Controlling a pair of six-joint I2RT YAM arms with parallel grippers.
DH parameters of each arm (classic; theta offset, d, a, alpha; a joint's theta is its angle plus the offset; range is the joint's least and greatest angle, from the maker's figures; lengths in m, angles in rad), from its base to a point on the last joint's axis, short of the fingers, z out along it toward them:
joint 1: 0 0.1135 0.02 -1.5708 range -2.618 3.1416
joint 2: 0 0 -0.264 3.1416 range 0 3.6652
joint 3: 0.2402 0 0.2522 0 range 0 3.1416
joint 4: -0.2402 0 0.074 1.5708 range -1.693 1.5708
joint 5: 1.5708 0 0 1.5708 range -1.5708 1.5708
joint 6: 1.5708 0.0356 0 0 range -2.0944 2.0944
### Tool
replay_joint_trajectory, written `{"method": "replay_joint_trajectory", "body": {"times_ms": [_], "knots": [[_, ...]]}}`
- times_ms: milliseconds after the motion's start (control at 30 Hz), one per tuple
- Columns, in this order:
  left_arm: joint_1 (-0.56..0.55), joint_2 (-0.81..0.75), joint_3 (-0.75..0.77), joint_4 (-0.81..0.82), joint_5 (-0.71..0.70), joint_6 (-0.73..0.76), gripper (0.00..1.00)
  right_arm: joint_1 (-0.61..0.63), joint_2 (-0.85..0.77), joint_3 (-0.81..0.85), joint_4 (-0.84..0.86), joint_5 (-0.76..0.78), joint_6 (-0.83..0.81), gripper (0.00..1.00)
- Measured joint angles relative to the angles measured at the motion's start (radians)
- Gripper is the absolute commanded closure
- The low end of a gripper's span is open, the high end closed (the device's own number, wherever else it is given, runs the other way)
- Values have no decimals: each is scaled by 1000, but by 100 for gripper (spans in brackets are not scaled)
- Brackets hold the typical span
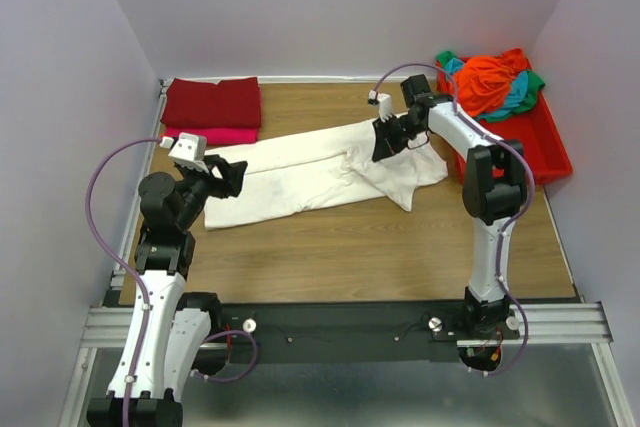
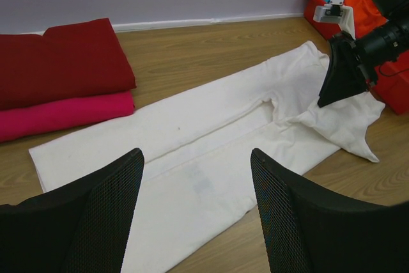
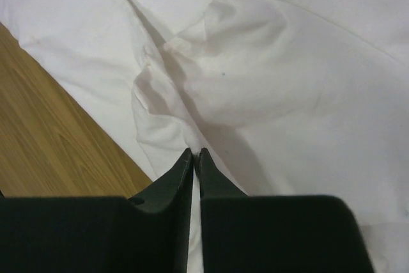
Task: Fold and stack the t-shirts
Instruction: Fold the tshirt
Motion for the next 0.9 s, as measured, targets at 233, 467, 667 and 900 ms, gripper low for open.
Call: {"method": "replay_joint_trajectory", "body": {"times_ms": [233, 467, 667, 900], "knots": [[0, 13, 0, 0, 10, 0, 24, 0, 0, 134, -24, 40, -9, 96], [0, 26, 0, 0, 15, 0, 24, 49, 25, 267, -26, 130, -67, 96], [0, 34, 0, 0, 14, 0, 24, 145, 103, 335, -24, 258, -169, 96], [0, 50, 0, 0, 15, 0, 24, 241, 182, 365, 3, 440, -263, 96]]}}
